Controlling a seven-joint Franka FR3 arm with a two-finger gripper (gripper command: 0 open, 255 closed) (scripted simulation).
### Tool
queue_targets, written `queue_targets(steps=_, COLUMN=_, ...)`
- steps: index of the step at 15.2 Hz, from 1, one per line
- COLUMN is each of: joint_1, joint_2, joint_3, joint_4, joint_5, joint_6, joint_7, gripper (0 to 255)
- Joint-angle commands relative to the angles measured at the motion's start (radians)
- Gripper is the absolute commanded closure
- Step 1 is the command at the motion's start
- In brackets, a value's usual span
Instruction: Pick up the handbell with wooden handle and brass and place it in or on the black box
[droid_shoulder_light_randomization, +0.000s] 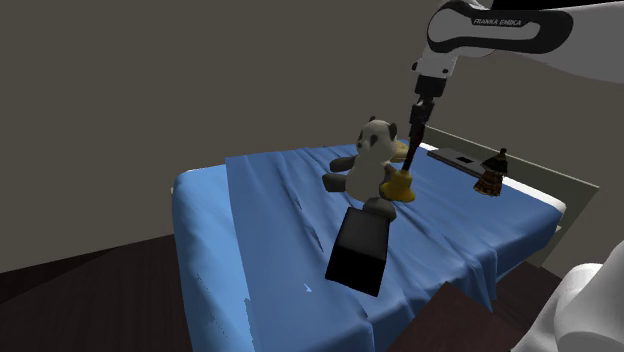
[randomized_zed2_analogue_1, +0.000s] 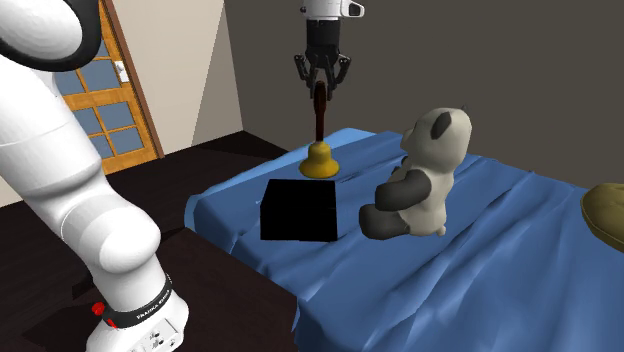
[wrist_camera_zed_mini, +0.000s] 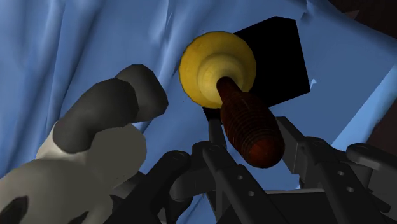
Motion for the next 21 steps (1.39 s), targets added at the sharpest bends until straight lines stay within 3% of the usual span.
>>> queue_targets(steps=1, joint_1=0.023, joint_2=0.002, joint_3=0.028, joint_4=0.025, joint_5=0.003, joint_6=-0.024, joint_7=0.052, gripper=255)
queue_targets(steps=7, joint_1=0.079, joint_2=0.046, joint_3=0.094, joint_4=0.131, joint_5=0.021, joint_6=-0.088, joint_7=0.173, gripper=255)
queue_targets(steps=21, joint_1=0.081, joint_2=-0.015, joint_3=0.099, joint_4=-0.131, joint_5=0.007, joint_6=0.115, joint_7=0.184, gripper=255)
